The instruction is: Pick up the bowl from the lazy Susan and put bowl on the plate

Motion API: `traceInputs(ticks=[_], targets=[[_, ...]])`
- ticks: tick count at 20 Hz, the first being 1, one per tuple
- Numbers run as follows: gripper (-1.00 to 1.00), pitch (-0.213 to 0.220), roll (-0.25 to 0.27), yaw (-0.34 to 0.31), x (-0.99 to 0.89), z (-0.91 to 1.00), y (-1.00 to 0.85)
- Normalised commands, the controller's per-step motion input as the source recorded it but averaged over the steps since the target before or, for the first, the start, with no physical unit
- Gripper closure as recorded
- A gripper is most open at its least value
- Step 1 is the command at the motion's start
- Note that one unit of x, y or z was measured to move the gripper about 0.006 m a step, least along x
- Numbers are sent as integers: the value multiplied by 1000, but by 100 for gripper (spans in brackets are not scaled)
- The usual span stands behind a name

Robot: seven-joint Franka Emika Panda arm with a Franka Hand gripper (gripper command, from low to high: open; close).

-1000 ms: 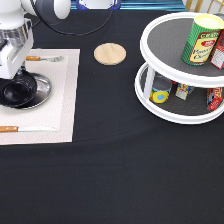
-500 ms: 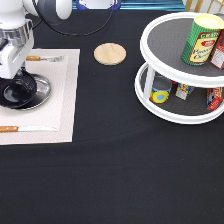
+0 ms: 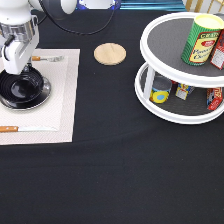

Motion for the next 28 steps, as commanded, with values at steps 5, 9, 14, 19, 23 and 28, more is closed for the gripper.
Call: traceInputs(ticks=[5, 9, 14, 19, 23, 28], targets=[[100, -127, 18, -5, -111, -497, -44], [-100, -96, 6, -5, -251, -228, -2], [-100, -58, -3, -34, -47, 229, -9], [-100, -28, -3, -26, -90, 608, 0], [-100, -28, -1, 4, -201, 996, 62], [-100, -1, -2, 13, -201, 644, 232]])
